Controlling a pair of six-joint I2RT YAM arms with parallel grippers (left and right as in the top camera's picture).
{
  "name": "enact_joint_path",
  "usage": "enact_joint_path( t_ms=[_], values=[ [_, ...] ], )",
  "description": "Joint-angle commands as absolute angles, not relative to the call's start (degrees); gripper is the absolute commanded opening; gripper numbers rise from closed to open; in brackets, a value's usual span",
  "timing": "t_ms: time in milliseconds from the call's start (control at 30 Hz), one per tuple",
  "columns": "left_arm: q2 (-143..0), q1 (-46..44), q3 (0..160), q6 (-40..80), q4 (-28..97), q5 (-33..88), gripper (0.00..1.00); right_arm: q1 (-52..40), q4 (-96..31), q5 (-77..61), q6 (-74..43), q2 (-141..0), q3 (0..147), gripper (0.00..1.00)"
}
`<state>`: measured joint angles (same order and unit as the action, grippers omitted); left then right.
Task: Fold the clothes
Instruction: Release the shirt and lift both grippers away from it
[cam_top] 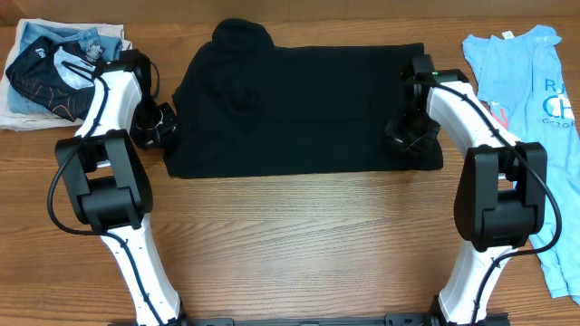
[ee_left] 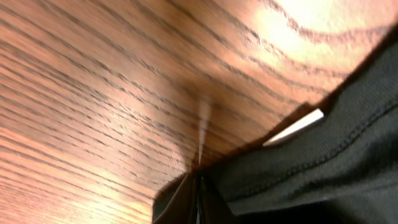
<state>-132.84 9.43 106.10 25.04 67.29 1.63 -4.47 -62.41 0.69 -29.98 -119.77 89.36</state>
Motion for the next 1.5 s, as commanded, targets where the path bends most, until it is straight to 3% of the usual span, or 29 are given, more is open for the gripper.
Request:
enact_joint_path(
  t_ms=[0,200,400,1067,1400,1467],
  values=[
    [-133.7,9.9,105.7,23.9,67.0,1.1,0.06,-2.9,-62.5,2.1,-29.6,-119.6,90.0,0.31],
    [-133.7,9.9,105.7,23.9,66.4,1.1,0.06,-0.2,-62.5,2.5,-27.7,-119.6,90.0,0.29],
    [-133.7,9.9,105.7,23.9,66.4,1.2,0.04,0.7,-57.9,2.5,-26.5,-119.7,86.0,0.04],
    [-133.7,13.4,106.8,23.8,64.3,1.1,0.04,6.3,-51.6,7.5,-25.5,-119.6,81.4,0.07],
    [-131.5,11.2,121.9,23.8,75.0,2.5,0.04,6.2,-59.2,7.3,-28.9,-117.1,89.7,0.04],
    [-130.2,9.6,125.8,23.6,77.1,2.6,0.04,6.1,-60.7,7.2,-28.9,-115.7,92.1,0.11]
  ],
)
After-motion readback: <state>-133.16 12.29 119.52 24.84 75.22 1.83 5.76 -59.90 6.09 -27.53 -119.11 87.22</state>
